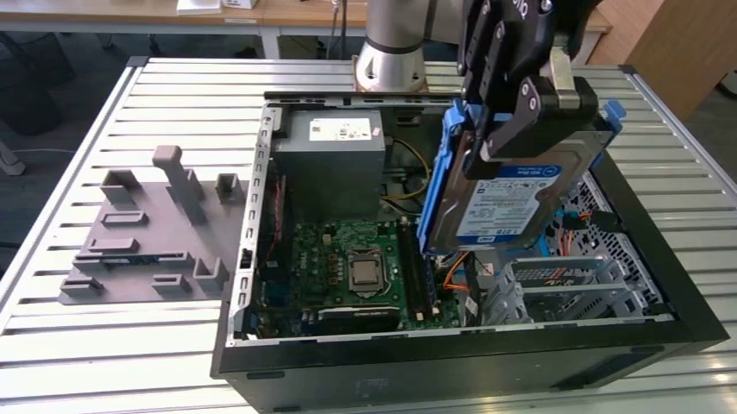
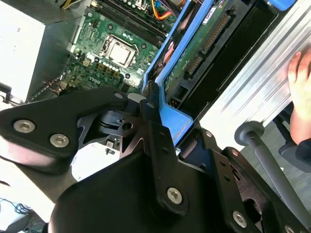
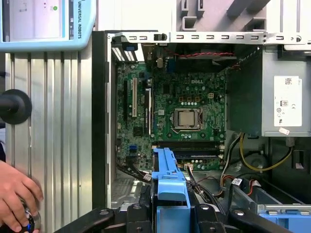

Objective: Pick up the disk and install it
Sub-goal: 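Insert the disk into the insertion slot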

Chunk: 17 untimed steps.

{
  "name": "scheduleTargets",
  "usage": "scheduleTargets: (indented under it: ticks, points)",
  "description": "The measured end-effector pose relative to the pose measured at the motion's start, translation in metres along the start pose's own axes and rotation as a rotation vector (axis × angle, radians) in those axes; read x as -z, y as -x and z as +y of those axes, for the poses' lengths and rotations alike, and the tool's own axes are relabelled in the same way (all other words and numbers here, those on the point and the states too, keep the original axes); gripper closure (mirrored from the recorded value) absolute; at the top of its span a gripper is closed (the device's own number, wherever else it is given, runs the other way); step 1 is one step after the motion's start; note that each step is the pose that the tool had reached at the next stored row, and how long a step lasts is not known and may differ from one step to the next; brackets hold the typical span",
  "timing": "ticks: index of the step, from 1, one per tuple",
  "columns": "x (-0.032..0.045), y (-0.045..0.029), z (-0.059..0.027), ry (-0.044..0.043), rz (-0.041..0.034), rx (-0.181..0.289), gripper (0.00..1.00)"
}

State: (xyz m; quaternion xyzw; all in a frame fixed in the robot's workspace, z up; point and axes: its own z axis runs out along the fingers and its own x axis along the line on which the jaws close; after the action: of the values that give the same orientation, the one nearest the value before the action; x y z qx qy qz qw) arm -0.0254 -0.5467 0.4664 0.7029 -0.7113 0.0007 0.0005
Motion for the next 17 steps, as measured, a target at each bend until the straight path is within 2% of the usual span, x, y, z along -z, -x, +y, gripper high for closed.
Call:
scheduleTargets:
  ticks: [5,10,17]
  points:
    - [-0.0018,-0.0073,-0.0026,0.0000,0.0000,0.000,0.64]
    - [-0.0044,-0.0099,-0.0034,0.0000,0.0000,0.000,0.64]
    - [-0.0072,-0.0137,-0.0092,0.0000,0.0001,0.000,0.64]
